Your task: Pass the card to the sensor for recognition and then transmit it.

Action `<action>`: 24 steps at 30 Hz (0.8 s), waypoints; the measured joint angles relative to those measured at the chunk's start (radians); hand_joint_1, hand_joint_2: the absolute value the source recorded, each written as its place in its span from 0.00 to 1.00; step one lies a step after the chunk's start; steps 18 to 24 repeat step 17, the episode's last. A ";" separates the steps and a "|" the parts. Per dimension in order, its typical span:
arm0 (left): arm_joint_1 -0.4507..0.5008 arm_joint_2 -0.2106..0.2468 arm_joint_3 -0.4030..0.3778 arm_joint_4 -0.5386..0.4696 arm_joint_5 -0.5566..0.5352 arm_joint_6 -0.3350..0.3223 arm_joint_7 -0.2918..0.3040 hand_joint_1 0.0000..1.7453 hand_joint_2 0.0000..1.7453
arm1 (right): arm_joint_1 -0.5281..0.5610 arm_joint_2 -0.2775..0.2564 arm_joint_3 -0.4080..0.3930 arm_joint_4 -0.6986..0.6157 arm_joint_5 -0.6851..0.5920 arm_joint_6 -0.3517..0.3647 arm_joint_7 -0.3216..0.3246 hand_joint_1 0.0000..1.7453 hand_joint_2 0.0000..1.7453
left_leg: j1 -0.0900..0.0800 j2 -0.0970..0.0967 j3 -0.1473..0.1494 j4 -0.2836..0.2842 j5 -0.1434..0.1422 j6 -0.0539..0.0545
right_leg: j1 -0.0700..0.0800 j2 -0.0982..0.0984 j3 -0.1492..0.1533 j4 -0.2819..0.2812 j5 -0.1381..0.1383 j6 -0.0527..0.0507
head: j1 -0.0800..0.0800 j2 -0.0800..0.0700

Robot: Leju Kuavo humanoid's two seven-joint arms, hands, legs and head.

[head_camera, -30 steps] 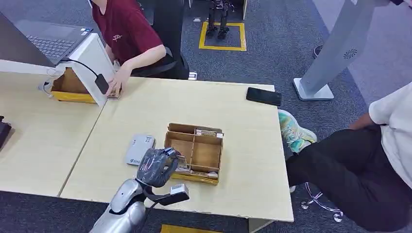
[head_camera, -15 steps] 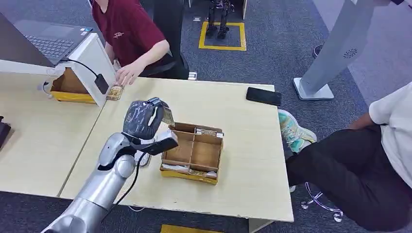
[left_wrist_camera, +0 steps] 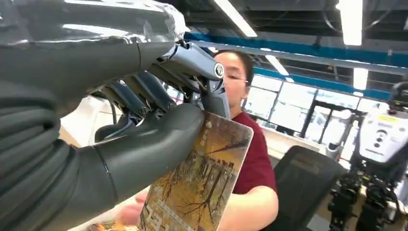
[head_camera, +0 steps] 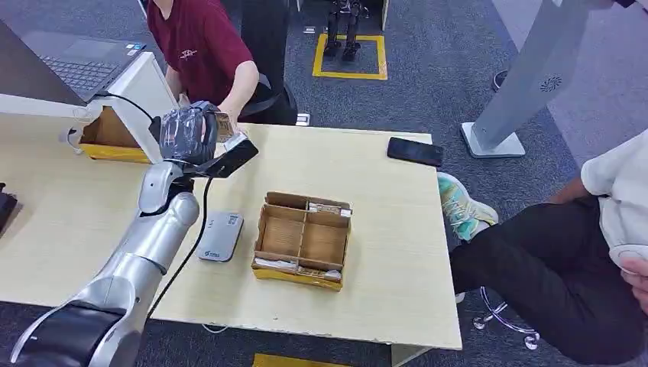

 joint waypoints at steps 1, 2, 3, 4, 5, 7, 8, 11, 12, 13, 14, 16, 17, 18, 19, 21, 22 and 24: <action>-0.007 0.000 0.010 0.019 0.000 0.002 0.000 1.00 1.00 | 0.000 0.000 0.000 0.000 0.000 0.000 0.000 0.00 0.00 | 0.000 0.000 0.000 0.000 0.000 0.000 | 0.000 0.000 0.000 0.000 0.000 0.000 | 0.000 0.000; -0.011 0.000 0.016 0.034 0.000 0.003 0.000 1.00 1.00 | 0.000 0.000 0.000 0.000 0.000 0.000 0.000 0.00 0.00 | 0.000 0.000 0.000 0.000 0.000 0.000 | 0.000 0.000 0.000 0.000 0.000 0.000 | 0.000 0.000; -0.013 0.000 0.021 0.045 0.000 0.004 -0.001 1.00 1.00 | 0.000 0.000 0.000 0.000 0.000 0.000 -0.001 0.00 0.00 | 0.000 0.000 0.000 0.000 0.000 0.000 | 0.000 0.000 0.000 0.000 0.000 0.000 | 0.000 0.000; -0.015 -0.001 0.027 0.054 0.000 0.006 -0.002 1.00 1.00 | 0.000 0.000 0.000 0.000 0.000 0.000 -0.002 0.00 0.00 | 0.000 0.000 0.000 0.000 0.000 0.000 | 0.000 0.000 0.000 0.000 0.000 0.000 | 0.000 0.000; -0.018 -0.002 0.030 0.064 0.000 0.007 -0.003 1.00 1.00 | 0.000 0.000 0.000 0.000 0.000 0.000 -0.002 0.00 0.00 | 0.000 0.000 0.000 0.000 0.000 0.000 | 0.000 0.000 0.000 0.000 0.000 0.000 | 0.000 0.000; -0.020 -0.002 0.038 0.078 0.001 0.008 -0.003 1.00 1.00 | 0.000 0.000 0.000 0.000 0.003 0.002 -0.003 0.00 0.00 | 0.000 0.000 0.000 0.000 0.000 0.000 | 0.000 0.000 0.000 0.000 0.000 0.000 | 0.000 0.000; -0.021 -0.003 0.043 0.085 0.002 0.008 -0.004 1.00 1.00 | 0.000 0.000 0.000 0.000 0.006 0.002 -0.003 0.00 0.00 | 0.000 0.000 0.000 0.000 0.000 0.000 | 0.000 0.000 0.000 0.000 0.000 0.000 | 0.000 0.000; -0.020 -0.003 0.059 0.101 0.002 0.008 -0.010 1.00 1.00 | 0.000 0.000 0.000 0.000 0.014 0.002 -0.004 0.00 0.00 | 0.000 0.000 0.000 0.000 0.000 0.000 | 0.000 0.000 0.000 0.000 0.000 0.000 | 0.000 0.000; -0.020 -0.003 0.061 0.107 0.002 0.008 -0.013 0.45 1.00 | 0.000 0.000 0.000 0.000 0.016 0.002 -0.005 0.00 0.00 | 0.000 0.000 0.000 0.000 0.000 0.000 | 0.000 0.000 0.000 0.000 0.000 0.000 | 0.000 0.000; -0.020 -0.003 0.065 0.112 0.003 0.009 -0.014 0.00 1.00 | 0.000 0.000 0.000 0.000 0.018 0.002 -0.005 0.00 0.00 | 0.000 0.000 0.000 0.000 0.000 0.000 | 0.000 0.000 0.000 0.000 0.000 0.000 | 0.000 0.000; -0.020 -0.003 0.069 0.116 0.003 0.009 -0.015 0.00 1.00 | 0.000 0.000 0.000 0.000 0.019 0.002 -0.005 0.00 0.00 | 0.000 0.000 0.000 0.000 0.000 0.000 | 0.000 0.000 0.000 0.000 0.000 0.000 | 0.000 0.000; -0.019 -0.004 0.078 0.124 -0.002 0.017 -0.016 0.00 1.00 | 0.000 0.000 0.000 0.000 0.021 0.002 -0.004 0.00 0.00 | 0.000 0.000 0.000 0.000 0.000 0.000 | 0.000 0.000 0.000 0.000 0.000 0.000 | 0.000 0.000; -0.019 -0.004 0.083 0.127 -0.005 0.024 -0.015 0.00 1.00 | 0.000 0.000 0.000 0.000 0.021 0.002 -0.004 0.00 0.00 | 0.000 0.000 -0.001 0.000 0.000 0.000 | 0.000 0.000 0.000 0.000 0.000 0.000 | 0.000 0.000; -0.019 -0.004 0.083 0.127 -0.005 0.024 -0.015 0.00 1.00 | 0.000 0.000 0.000 0.000 0.021 0.002 -0.004 0.00 0.00 | 0.000 0.000 -0.001 0.000 0.000 0.000 | 0.000 0.000 0.000 0.000 0.000 0.000 | 0.000 0.000; -0.019 -0.004 0.083 0.127 -0.005 0.024 -0.015 0.00 1.00 | 0.000 0.000 0.000 0.000 0.021 0.002 -0.004 0.00 0.00 | 0.000 0.000 -0.001 0.000 0.000 0.000 | 0.000 0.000 0.000 0.000 0.000 0.000 | 0.000 0.000; -0.019 -0.004 0.083 0.127 -0.005 0.024 -0.015 0.00 1.00 | 0.000 0.000 0.000 0.000 0.021 0.002 -0.004 0.00 0.00 | 0.000 0.000 -0.001 0.000 0.000 0.000 | 0.000 0.000 0.000 0.000 0.000 0.000 | 0.000 0.000; -0.019 -0.004 0.083 0.127 -0.005 0.024 -0.015 0.00 1.00 | 0.000 0.000 0.000 0.000 0.021 0.002 -0.004 0.00 0.00 | 0.000 0.000 -0.001 0.000 0.000 0.000 | 0.000 0.000 0.000 0.000 0.000 0.000 | 0.000 0.000; -0.019 -0.004 0.083 0.127 -0.005 0.024 -0.015 0.00 1.00 | 0.000 0.000 0.000 0.000 0.021 0.002 -0.004 0.00 0.00 | 0.000 0.000 -0.001 0.000 0.000 0.000 | 0.000 0.000 0.000 0.000 0.000 0.000 | 0.000 0.000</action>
